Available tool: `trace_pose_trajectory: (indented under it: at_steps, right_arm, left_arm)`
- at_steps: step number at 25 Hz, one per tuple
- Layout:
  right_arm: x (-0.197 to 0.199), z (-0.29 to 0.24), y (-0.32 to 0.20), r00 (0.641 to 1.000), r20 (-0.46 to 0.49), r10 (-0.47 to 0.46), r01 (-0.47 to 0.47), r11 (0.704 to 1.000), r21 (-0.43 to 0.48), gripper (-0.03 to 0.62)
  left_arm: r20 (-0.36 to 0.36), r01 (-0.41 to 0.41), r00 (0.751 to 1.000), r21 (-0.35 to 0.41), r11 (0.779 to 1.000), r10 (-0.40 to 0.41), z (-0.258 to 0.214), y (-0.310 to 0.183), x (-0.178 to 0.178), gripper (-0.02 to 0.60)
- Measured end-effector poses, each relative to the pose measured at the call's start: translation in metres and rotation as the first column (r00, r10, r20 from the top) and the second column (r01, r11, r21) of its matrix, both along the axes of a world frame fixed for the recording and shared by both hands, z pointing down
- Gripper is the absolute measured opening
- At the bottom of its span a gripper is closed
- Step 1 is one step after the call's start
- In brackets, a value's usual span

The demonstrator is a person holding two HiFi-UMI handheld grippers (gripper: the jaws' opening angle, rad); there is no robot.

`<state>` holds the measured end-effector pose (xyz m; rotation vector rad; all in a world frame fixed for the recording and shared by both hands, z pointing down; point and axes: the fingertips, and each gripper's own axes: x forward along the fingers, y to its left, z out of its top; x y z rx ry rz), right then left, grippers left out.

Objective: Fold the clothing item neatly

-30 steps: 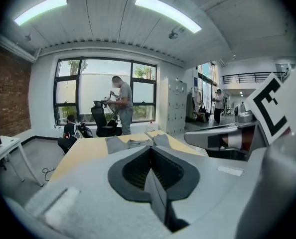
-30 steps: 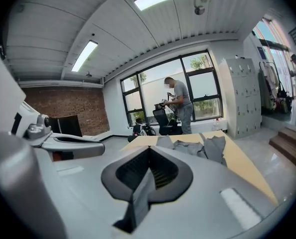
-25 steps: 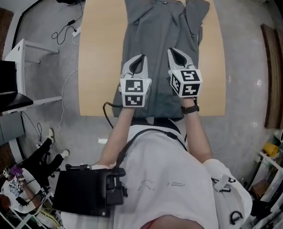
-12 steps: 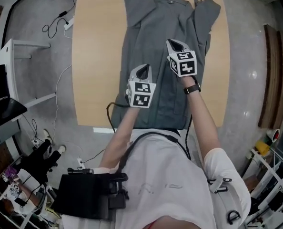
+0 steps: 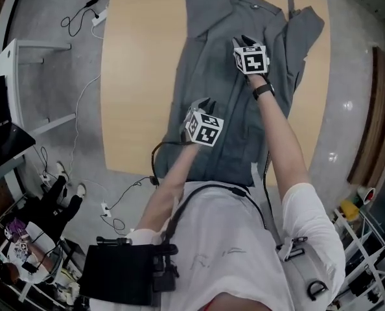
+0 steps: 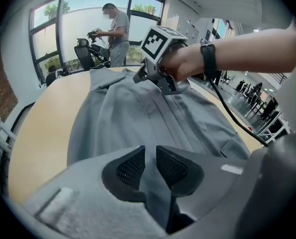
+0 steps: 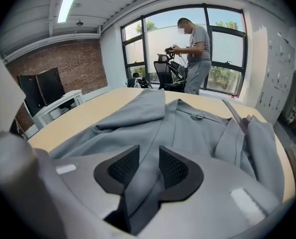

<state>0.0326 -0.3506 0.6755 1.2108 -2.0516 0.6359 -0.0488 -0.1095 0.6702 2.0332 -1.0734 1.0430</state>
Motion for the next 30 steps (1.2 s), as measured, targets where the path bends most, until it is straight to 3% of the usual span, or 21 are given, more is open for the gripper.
trace_pose_trajectory:
  at_steps: [5, 7, 11, 22, 30]
  right_arm:
    - [0.004, 0.028, -0.015, 0.998, -0.018, 0.056, -0.056, 0.998, -0.011, 0.078]
    - [0.003, 0.027, -0.016, 0.998, -0.037, 0.056, -0.056, 0.998, 0.007, 0.07]
    - [-0.006, 0.031, -0.01, 0.999, -0.046, -0.011, 0.012, 1.0, 0.016, 0.019]
    - [0.002, -0.004, -0.007, 1.0, 0.011, -0.013, 0.012, 0.998, 0.062, 0.018]
    - [0.011, -0.018, -0.004, 0.998, -0.036, -0.049, 0.052, 0.997, 0.063, 0.012]
  left_arm:
    - [0.018, 0.015, 1.0, -0.056, 0.998, -0.014, 0.023, 0.011, 0.0, 0.069]
    - [0.027, 0.016, 1.0, -0.066, 0.998, -0.015, 0.029, 0.016, 0.0, 0.012]
    - [0.015, 0.023, 1.0, -0.06, 0.998, -0.022, 0.031, 0.021, -0.001, 0.004]
    - [-0.063, 0.013, 0.998, 0.017, 1.0, -0.012, -0.008, 0.012, 0.004, 0.003]
    - [0.049, -0.022, 0.999, -0.061, 0.998, 0.025, 0.022, 0.032, 0.005, 0.006]
